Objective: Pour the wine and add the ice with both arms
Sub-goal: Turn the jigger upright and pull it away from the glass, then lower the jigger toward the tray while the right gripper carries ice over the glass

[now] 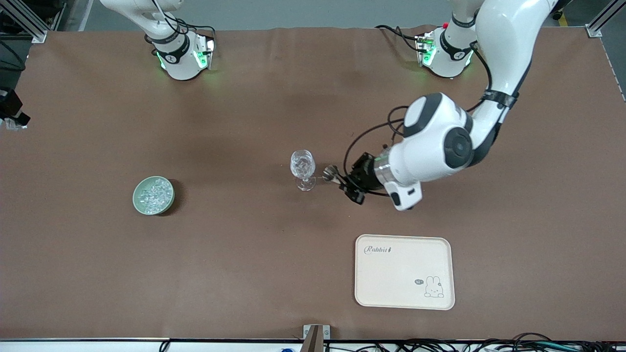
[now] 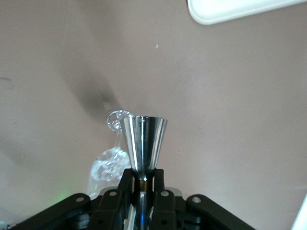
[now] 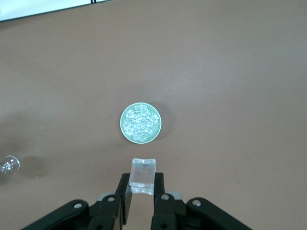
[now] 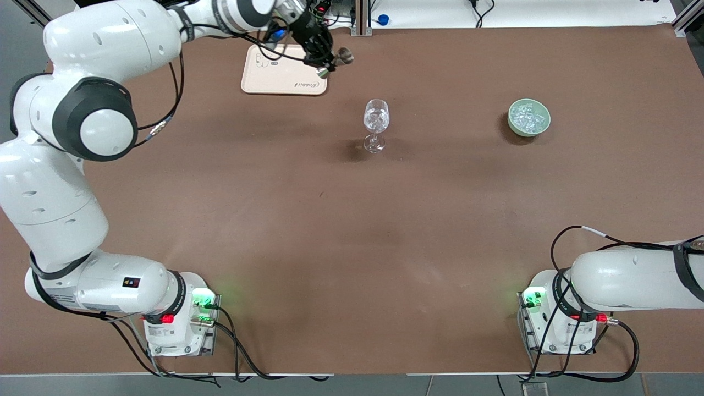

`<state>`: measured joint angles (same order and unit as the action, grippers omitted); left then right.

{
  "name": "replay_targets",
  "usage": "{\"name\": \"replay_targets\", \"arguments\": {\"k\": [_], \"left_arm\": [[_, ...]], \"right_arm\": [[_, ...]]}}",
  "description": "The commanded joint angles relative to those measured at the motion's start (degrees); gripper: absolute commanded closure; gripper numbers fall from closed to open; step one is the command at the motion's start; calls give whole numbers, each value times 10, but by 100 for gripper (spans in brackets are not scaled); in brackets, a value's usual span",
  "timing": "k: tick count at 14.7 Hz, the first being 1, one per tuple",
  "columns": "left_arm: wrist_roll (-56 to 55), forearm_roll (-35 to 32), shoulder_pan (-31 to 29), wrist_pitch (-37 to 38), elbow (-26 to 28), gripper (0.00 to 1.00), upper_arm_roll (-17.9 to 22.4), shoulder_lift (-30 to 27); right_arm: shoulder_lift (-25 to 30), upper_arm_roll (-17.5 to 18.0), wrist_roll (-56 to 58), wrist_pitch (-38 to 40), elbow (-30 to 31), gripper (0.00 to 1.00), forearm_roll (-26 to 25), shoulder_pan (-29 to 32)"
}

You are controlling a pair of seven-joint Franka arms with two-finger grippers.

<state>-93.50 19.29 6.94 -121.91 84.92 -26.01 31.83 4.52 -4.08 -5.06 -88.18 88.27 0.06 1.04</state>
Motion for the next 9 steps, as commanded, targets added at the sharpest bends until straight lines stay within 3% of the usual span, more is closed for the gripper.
{"name": "replay_targets", "arguments": {"k": [1, 6, 9], "left_arm": [[56, 84, 10, 7, 2, 100, 58, -4], [151, 174, -2, 7, -5, 99, 111, 47], [222, 262, -7, 7, -16, 99, 154, 70]], "right_arm": [[10, 20, -18, 8, 10, 100, 7, -13], [-18, 113, -93, 0, 9, 100, 2, -18], [-52, 168, -210, -17, 9, 100, 3, -28]]}}
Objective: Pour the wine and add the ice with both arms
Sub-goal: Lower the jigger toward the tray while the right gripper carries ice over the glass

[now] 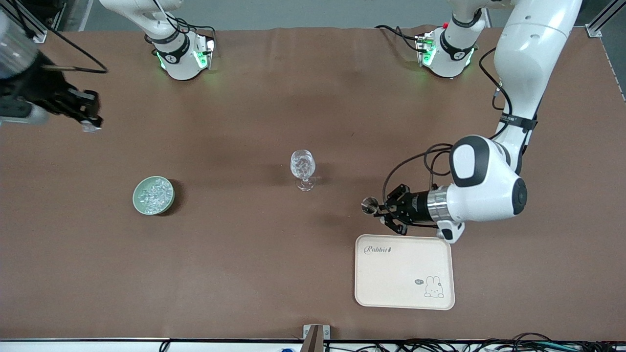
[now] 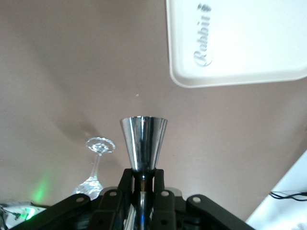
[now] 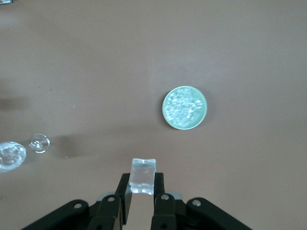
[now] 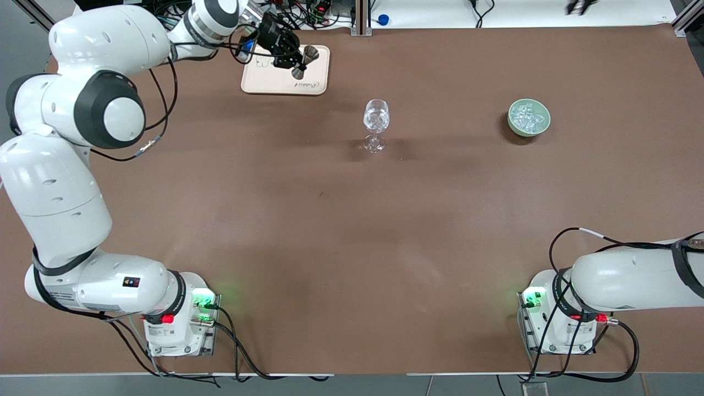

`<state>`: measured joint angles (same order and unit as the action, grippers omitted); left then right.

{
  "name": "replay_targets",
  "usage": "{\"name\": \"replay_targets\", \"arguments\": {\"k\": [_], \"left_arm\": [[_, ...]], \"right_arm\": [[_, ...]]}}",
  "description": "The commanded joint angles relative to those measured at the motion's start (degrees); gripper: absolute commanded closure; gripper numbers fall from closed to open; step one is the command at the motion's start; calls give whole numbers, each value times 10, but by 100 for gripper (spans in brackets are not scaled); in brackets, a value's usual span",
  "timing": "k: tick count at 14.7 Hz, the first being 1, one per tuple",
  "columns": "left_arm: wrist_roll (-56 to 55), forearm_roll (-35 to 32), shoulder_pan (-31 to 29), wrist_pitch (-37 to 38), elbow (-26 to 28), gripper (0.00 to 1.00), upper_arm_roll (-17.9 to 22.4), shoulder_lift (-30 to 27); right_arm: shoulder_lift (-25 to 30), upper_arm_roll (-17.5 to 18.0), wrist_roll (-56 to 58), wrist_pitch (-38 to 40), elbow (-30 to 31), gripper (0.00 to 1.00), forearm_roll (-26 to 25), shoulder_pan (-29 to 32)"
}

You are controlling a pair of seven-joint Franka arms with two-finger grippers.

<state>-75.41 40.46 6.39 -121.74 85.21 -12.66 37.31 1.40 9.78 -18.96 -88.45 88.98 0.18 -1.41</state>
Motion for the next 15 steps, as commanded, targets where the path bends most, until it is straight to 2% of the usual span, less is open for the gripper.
{"name": "replay_targets", "arguments": {"k": [1, 4, 8, 12, 15], "left_arm": [[64, 79, -2, 5, -19, 99, 29, 22], [95, 145, -15, 5, -20, 99, 43, 31], [134, 175, -59, 26, -31, 99, 40, 56], [139, 179, -70, 33, -64, 99, 37, 88], [136, 211, -70, 32, -82, 99, 39, 105]], "right_arm": [[-35, 38, -111, -22, 2, 100, 1, -14], [-76, 69, -209, -53, 2, 100, 1, -32], [-130, 113, -328, -106, 2, 100, -1, -55], [-171, 118, -412, -160, 2, 100, -2, -106], [-205, 118, -469, -204, -1, 100, -4, -141]]}}
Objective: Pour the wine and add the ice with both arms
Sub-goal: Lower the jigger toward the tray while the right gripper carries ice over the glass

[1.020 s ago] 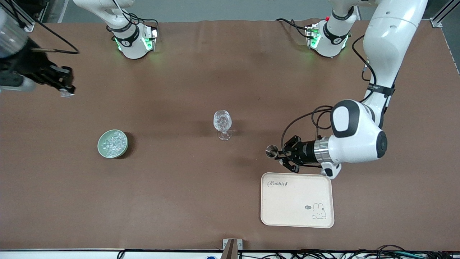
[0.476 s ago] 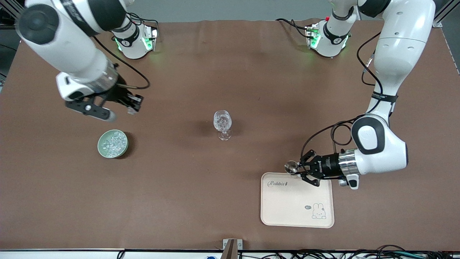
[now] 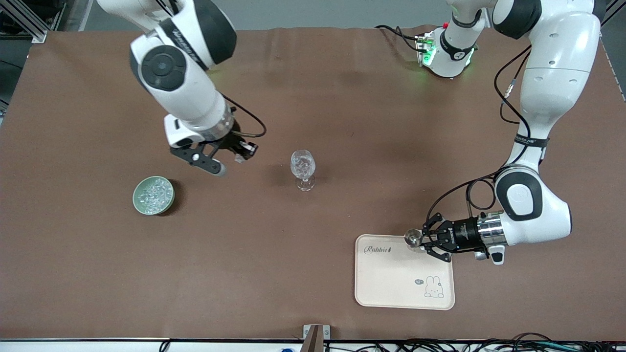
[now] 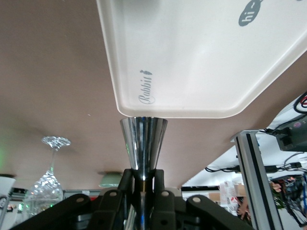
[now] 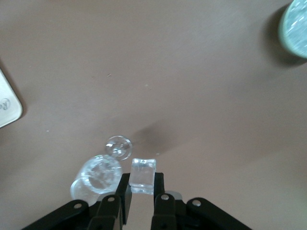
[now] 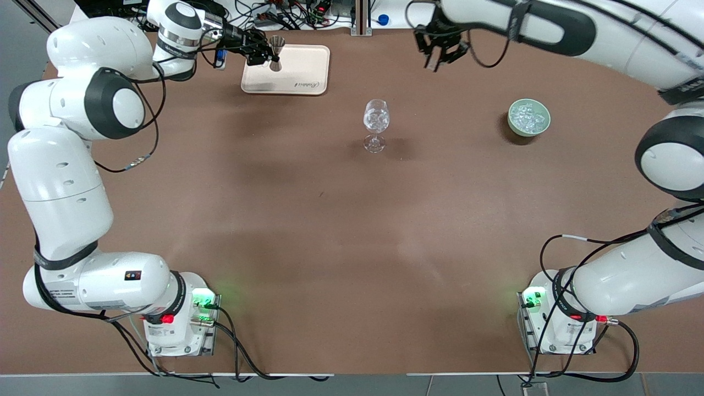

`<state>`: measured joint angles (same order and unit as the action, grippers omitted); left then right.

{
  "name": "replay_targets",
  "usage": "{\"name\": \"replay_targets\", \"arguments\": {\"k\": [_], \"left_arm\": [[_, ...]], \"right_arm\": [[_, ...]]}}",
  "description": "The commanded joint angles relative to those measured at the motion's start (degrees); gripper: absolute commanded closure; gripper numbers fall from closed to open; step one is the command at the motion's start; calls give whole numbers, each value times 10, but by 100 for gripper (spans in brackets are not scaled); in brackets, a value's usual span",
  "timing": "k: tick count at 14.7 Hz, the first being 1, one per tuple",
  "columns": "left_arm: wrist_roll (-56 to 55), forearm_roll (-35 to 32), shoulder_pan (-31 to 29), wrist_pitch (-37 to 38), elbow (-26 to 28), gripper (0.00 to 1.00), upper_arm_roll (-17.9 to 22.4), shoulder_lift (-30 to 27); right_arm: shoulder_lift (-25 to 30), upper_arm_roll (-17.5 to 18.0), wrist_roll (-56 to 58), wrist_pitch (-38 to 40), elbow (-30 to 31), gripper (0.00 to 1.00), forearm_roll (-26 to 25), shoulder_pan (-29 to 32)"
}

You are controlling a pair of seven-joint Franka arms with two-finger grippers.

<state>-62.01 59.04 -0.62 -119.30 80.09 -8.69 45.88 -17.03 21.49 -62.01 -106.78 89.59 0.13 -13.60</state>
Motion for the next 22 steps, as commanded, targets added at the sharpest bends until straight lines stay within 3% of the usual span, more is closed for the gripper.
{"name": "replay_targets", "arguments": {"k": [1, 8, 9, 12, 16, 22], "left_arm": [[2, 30, 0, 6, -35, 99, -1, 22], [5, 67, 1, -21, -87, 97, -4, 77], [6, 96, 2, -22, -102, 97, -3, 90], [37, 166, 1, -35, -105, 96, -1, 109], [54, 211, 11, -82, -117, 95, -4, 132], [59, 216, 36, -127, -133, 94, -2, 154]], "right_arm": [[-33, 1, -51, -31, -10, 100, -6, -36], [-114, 1, -125, -78, -50, 99, -28, -90], [-121, 0, -132, -88, -50, 99, -29, -97], [-124, 1, -136, -89, -49, 99, -33, -103], [-124, 1, -153, -89, -49, 99, -31, -117], [-124, 1, -160, -84, -43, 98, -31, -131]]}}
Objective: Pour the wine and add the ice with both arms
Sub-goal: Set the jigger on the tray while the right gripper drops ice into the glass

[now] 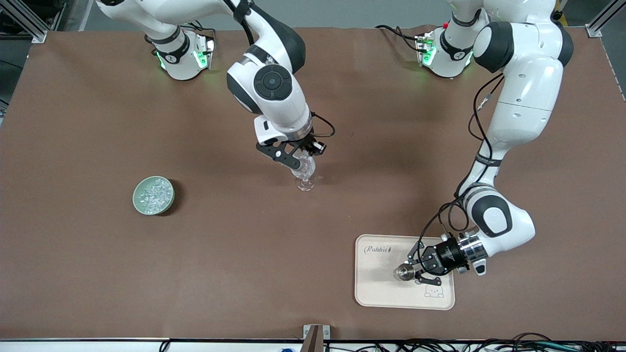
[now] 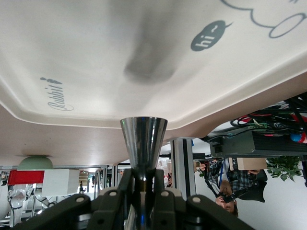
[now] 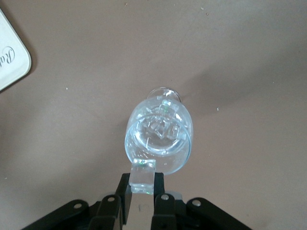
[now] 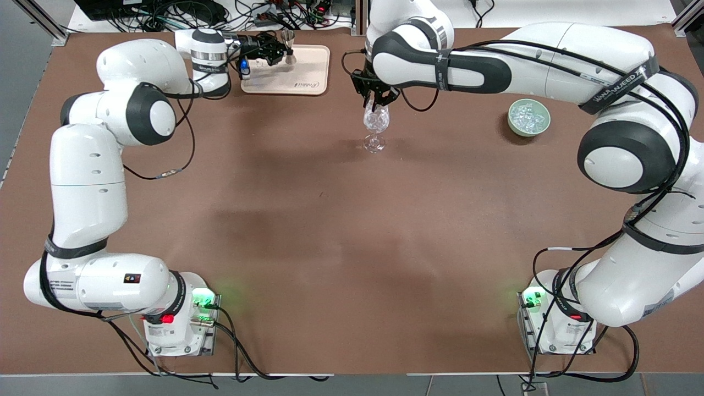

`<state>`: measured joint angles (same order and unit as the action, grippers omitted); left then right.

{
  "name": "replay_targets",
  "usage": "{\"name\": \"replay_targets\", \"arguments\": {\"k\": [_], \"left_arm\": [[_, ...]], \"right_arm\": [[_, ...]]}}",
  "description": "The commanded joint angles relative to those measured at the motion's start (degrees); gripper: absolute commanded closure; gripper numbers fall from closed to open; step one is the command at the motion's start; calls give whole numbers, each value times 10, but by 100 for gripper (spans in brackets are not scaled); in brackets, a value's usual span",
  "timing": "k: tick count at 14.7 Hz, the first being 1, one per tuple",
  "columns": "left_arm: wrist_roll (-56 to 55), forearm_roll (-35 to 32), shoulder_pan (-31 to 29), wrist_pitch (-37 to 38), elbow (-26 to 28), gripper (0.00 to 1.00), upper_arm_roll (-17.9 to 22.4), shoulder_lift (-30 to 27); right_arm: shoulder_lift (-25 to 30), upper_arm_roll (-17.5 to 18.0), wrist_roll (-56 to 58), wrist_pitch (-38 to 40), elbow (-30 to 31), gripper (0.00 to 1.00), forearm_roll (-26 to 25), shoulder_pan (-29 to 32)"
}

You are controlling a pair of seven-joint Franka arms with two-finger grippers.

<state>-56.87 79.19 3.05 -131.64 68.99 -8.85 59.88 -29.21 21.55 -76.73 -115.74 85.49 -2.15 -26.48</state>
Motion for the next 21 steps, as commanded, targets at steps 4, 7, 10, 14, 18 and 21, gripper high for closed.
{"name": "replay_targets", "arguments": {"k": [4, 7, 10, 14, 18, 21], "left_arm": [[17, 14, 2, -5, -19, 92, 1, 21], [33, 15, -1, -5, -17, 90, 1, 21], [35, 19, -4, -4, -11, 89, -1, 21], [36, 21, -7, 0, -8, 74, -1, 16], [55, 24, -12, 2, -6, 0, 0, 13], [55, 18, -15, 3, -2, 0, 0, 3]], "right_arm": [[-4, 1, -11, 5, -1, 98, -9, 2], [-8, 1, -11, 6, -1, 98, -11, 2], [-9, 1, -11, 6, -1, 98, -11, 2], [-12, 0, -9, 7, -1, 97, -12, 6], [-13, 0, -8, 7, -1, 96, -12, 7], [-13, -1, -7, 7, -1, 94, -12, 7]]}}
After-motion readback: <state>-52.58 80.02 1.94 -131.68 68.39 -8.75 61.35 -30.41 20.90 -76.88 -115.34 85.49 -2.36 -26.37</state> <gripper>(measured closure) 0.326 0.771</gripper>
